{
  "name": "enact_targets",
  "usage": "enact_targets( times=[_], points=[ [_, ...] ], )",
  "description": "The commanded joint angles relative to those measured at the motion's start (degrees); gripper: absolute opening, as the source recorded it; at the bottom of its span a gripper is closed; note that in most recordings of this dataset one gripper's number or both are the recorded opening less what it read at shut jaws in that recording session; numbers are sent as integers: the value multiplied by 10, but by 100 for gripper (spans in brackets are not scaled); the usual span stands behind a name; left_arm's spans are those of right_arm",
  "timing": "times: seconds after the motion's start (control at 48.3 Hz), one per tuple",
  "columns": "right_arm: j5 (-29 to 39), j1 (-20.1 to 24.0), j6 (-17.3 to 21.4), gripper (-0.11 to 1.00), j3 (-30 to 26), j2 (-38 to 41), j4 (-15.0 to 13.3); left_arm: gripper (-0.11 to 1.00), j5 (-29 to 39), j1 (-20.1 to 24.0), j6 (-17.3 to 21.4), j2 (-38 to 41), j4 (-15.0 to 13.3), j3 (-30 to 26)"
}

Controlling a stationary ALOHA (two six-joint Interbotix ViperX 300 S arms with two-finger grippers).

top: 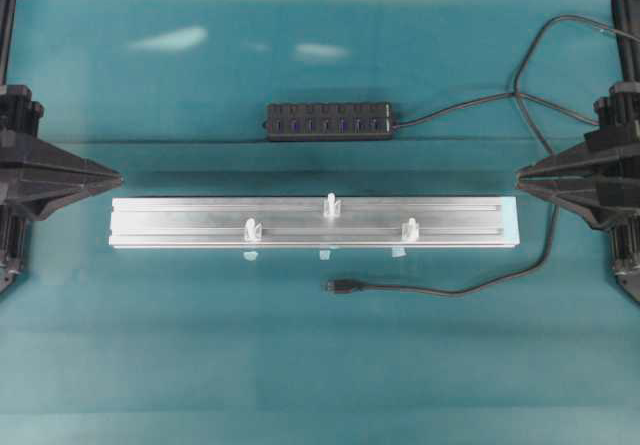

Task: Pass the USB cable through three rings with both arms.
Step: 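Move the right gripper to the black USB cable plug and grasp it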

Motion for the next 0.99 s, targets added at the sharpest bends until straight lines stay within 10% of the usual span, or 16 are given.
enact_targets(
  times=[0.0,0.331,0.766,0.972],
  points=[
    [-2,12,6,0,-11,7,3,2,0,-10,-15,13,3,-34],
    [221,45,94,-10,-112,76,40,2,60,-12,-19,76,3,-108],
    [283,47,101,-4,-192,214,40,2,85,-18,-30,123,3,-146],
    [378,47,100,27,-239,279,38,48,98,-18,-31,120,3,-145]
  ],
)
